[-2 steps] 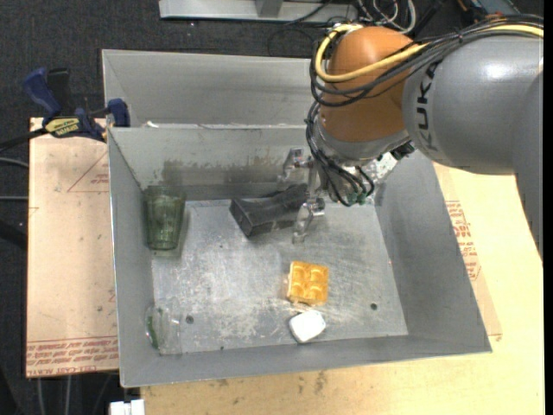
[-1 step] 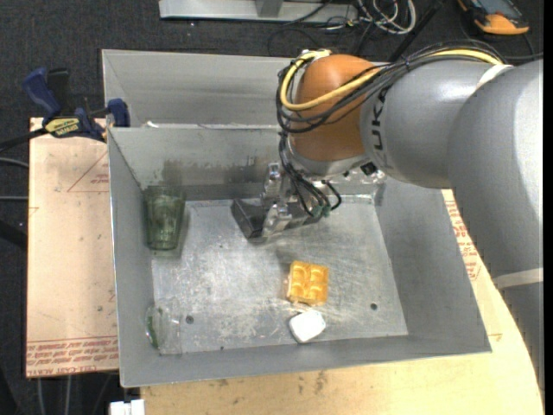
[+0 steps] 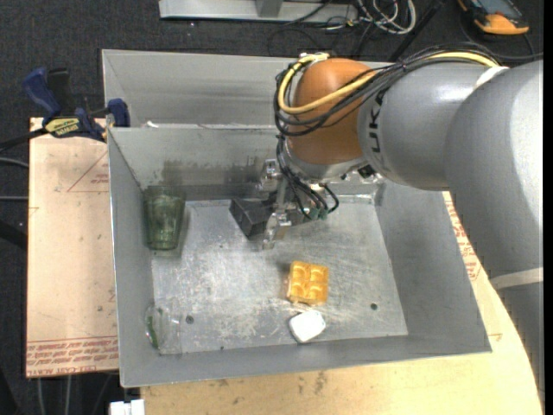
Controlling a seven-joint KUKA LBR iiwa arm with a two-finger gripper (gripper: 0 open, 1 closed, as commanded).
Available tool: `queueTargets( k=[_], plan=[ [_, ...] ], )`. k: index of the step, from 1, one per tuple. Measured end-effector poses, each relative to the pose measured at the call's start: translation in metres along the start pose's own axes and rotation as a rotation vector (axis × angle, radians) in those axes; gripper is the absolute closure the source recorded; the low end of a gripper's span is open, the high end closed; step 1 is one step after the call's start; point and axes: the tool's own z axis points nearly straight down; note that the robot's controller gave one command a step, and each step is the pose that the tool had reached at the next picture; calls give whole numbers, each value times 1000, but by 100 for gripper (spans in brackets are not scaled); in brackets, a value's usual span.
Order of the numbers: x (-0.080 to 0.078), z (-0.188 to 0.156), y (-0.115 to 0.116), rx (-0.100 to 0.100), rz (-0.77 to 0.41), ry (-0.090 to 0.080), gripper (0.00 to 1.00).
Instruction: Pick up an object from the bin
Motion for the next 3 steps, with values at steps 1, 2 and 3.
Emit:
queueTargets(
  k=[1,2,3],
  plan=[
    [-4,-3,0,-1,1,-16,100],
    [-4,-3,0,-1,0,-16,100],
    [1,-9,0,-2,-2,4,100]
  ],
)
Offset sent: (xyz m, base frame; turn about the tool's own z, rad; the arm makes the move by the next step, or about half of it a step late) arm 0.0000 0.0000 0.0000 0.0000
